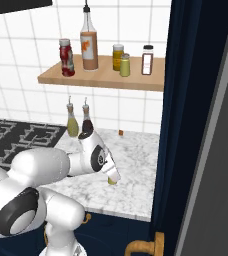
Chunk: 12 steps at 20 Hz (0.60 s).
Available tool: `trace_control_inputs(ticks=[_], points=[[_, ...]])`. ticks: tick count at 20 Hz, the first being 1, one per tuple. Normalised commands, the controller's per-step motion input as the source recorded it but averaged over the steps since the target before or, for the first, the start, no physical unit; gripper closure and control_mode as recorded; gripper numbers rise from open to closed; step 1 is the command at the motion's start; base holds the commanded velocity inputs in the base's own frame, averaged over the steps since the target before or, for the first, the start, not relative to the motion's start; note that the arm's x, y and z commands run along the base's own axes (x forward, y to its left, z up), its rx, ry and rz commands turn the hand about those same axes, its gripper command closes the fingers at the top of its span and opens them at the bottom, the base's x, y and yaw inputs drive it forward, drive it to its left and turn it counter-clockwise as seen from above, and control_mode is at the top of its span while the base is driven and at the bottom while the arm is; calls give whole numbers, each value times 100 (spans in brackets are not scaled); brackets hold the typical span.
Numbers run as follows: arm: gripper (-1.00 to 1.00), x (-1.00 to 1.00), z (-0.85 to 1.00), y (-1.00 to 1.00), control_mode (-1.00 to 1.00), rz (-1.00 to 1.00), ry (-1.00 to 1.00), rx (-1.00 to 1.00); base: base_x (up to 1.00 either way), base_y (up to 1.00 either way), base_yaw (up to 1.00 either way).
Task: Put the shaker and condiment bottle from the counter next to their counterparts in the cabinet.
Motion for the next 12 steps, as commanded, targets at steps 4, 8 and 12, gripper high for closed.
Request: trace_control_inputs(ticks=[4,8,12], points=[[100,24,-3,0,-100,0,8,0,0,0,0],[100,12,53,-1,-100,-3,-5,-4,0,0,0],[100,0,59,0,-100,-2,-8,-4,0,0,0]])
